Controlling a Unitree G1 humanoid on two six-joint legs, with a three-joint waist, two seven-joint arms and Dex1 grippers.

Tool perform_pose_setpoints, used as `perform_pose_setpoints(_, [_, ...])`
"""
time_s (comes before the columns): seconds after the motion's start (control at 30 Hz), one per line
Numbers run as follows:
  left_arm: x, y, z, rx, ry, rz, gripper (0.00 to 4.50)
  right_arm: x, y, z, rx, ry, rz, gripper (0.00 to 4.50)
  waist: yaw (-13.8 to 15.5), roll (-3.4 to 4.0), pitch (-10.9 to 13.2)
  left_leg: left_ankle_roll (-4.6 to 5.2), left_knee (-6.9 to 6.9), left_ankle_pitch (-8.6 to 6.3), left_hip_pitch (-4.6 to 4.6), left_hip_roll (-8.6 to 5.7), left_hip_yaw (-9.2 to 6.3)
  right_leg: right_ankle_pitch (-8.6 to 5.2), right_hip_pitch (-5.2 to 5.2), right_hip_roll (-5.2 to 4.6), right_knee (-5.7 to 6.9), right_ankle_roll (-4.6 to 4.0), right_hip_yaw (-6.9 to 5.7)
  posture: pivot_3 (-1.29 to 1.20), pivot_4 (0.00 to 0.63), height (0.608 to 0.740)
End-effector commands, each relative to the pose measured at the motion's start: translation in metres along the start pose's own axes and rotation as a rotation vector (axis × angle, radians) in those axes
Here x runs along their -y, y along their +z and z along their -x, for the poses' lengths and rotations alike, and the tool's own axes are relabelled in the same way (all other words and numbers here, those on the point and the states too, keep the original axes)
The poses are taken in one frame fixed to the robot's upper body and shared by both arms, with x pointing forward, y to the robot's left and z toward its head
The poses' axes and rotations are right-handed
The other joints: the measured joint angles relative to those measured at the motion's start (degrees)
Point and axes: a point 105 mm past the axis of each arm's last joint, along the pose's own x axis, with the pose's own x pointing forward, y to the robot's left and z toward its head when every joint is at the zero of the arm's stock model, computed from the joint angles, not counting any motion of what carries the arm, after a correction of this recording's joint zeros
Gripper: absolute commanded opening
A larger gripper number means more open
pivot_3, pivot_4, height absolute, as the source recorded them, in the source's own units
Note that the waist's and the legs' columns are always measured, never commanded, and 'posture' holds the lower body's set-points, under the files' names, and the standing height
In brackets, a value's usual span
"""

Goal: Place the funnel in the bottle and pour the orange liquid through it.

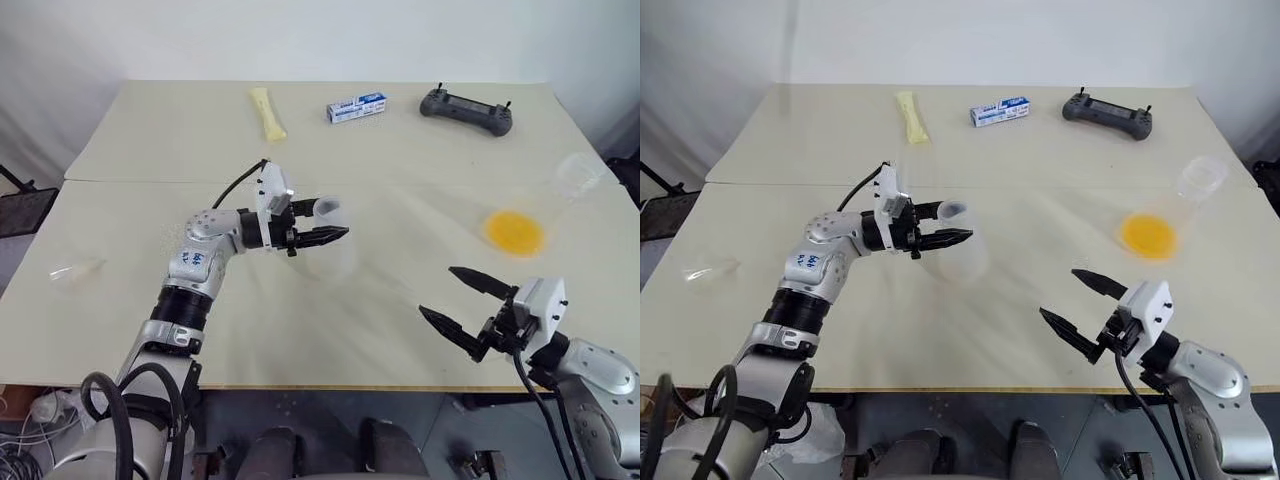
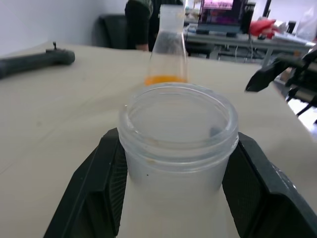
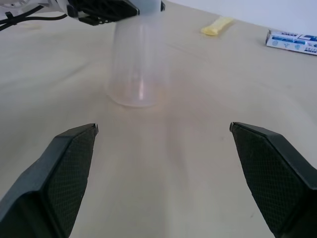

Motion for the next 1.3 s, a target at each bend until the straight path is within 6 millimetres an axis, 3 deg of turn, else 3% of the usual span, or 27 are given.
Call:
perform_pose_setpoints(0.03, [-0.003, 0.007, -0.001, -0.014, -0.023, -0.072, 2.31, -0.001, 0.014, 0.003, 0.044, -0.025, 0.051, 4.5, -0.01, -0.02, 0.01, 0.0, 0.0, 0.0, 0.0, 0.0, 0.0, 0.0, 0.0, 0.0, 0.0, 0.0, 0.0, 0.0, 0.15, 0.74])
perform_pose_setpoints(0.17, [-0.002, 0.003, -0.001, -0.023, -0.04, -0.082, 2.31, -0.003, 0.013, 0.004, 0.041, -0.03, 0.05, 4.5, -0.01, -0.03, 0.01, 0.01, 0.02, 0.01, 0.0, 0.0, 0.0, 0.0, 0.01, -0.01, 0.01, 0.0, 0.01, 0.0, 0.15, 0.74])
perform_pose_setpoints(0.37, [0.002, 0.003, -0.003, 0.001, -0.058, -0.082, 4.35, -0.001, 0.013, 0.003, 0.044, -0.025, 0.056, 4.5, 0.06, -0.05, 0.03, 0.02, 0.08, 0.01, -0.02, 0.0, -0.04, 0.0, 0.01, -0.02, 0.02, 0.01, 0.0, 0.0, 0.15, 0.74])
perform_pose_setpoints(0.4, [0.003, 0.003, -0.002, 0.0, -0.06, -0.079, 4.47, 0.0, 0.014, 0.002, 0.045, -0.023, 0.058, 4.5, 0.04, -0.05, 0.03, 0.02, 0.09, 0.01, -0.02, 0.0, -0.03, 0.0, 0.02, -0.02, 0.02, 0.01, 0.0, 0.0, 0.15, 0.74])
perform_pose_setpoints(0.87, [0.004, 0.008, 0.022, -0.01, 0.0, -0.043, 4.47, 0.009, 0.02, -0.004, 0.052, 0.021, 0.079, 4.5, -0.03, -0.06, 0.03, 0.02, 0.15, 0.01, -0.03, 0.0, -0.11, 0.01, 0.01, -0.02, 0.12, 0.01, 0.0, 0.0, 0.15, 0.74])
perform_pose_setpoints(1.17, [-0.011, 0.03, 0.09, -0.026, 0.234, -0.034, 4.47, 0.012, 0.024, -0.007, 0.038, 0.073, 0.081, 4.5, -0.2, -0.05, 0.03, 0.01, 0.17, 0.0, -0.03, 0.03, -0.19, 0.01, -0.02, -0.04, 0.19, 0.01, 0.0, 0.0, 0.15, 0.74])
perform_pose_setpoints(1.3, [-0.016, 0.034, 0.148, -0.031, 0.494, -0.042, 4.47, 0.013, 0.024, -0.011, 0.032, 0.11, 0.071, 4.5, -0.44, -0.05, 0.03, 0.0, 0.18, 0.0, -0.02, 0.02, -0.25, 0.0, -0.02, -0.09, 0.22, 0.01, -0.01, 0.0, 0.15, 0.74])
